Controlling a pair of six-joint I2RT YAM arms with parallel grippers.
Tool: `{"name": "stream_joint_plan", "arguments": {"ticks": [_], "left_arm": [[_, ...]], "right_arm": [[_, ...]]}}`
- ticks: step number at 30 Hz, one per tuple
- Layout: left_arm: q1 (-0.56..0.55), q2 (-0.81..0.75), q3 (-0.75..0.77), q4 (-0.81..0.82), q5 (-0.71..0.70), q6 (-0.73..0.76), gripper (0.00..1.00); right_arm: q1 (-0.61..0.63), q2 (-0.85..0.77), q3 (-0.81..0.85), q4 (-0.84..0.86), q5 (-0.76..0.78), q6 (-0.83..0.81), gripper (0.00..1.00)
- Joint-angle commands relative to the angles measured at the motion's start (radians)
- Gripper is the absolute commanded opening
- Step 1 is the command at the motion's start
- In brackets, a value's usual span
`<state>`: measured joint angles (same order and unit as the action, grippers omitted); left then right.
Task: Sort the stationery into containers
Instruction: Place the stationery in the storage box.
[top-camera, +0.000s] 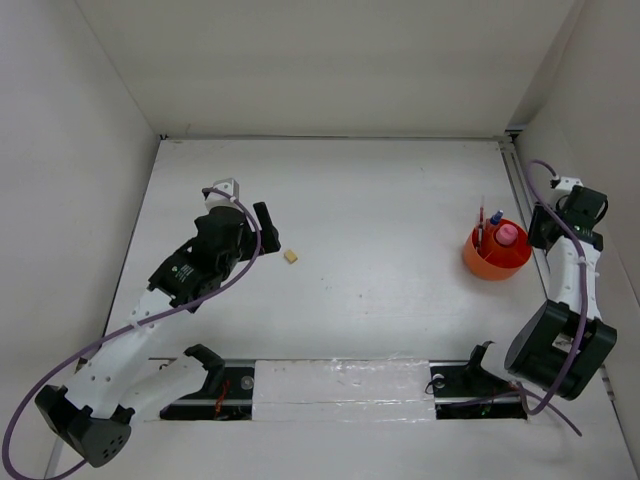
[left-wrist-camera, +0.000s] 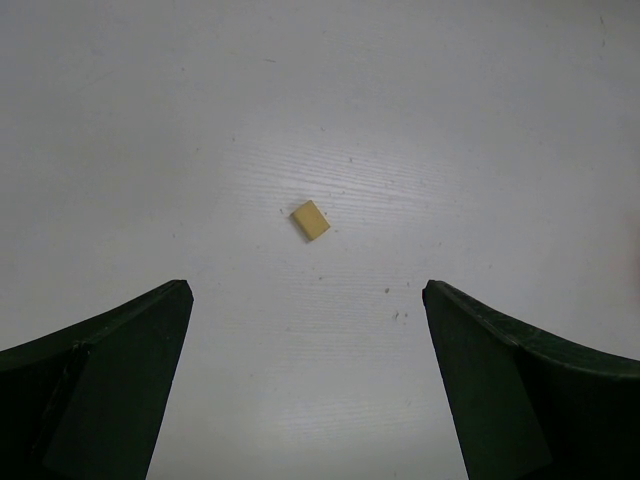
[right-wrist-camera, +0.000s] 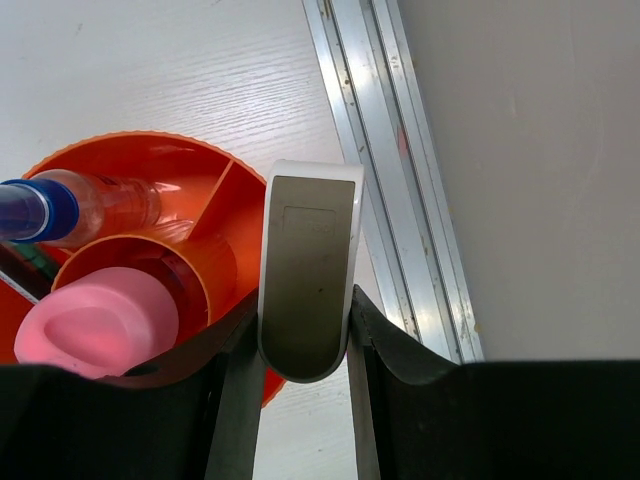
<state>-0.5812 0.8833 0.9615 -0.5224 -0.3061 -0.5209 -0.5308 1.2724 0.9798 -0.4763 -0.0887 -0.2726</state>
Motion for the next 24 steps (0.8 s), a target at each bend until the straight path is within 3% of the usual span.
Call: {"name": "stream_joint_plan", "arguments": {"ticks": [1,24], "left_arm": [[0.001,-0.003,0.008,0.004,-0.016,0.001,1.00],[0.001,-0.030,0.008,0.004,-0.016,0.010,1.00]], "right_arm": [[-0.006,0.010,0.049,-0.005,-0.036,-0.014,0.00],[-0.006,0.002,0.039,-0.027,-0.057,-0.036,0.00]]}}
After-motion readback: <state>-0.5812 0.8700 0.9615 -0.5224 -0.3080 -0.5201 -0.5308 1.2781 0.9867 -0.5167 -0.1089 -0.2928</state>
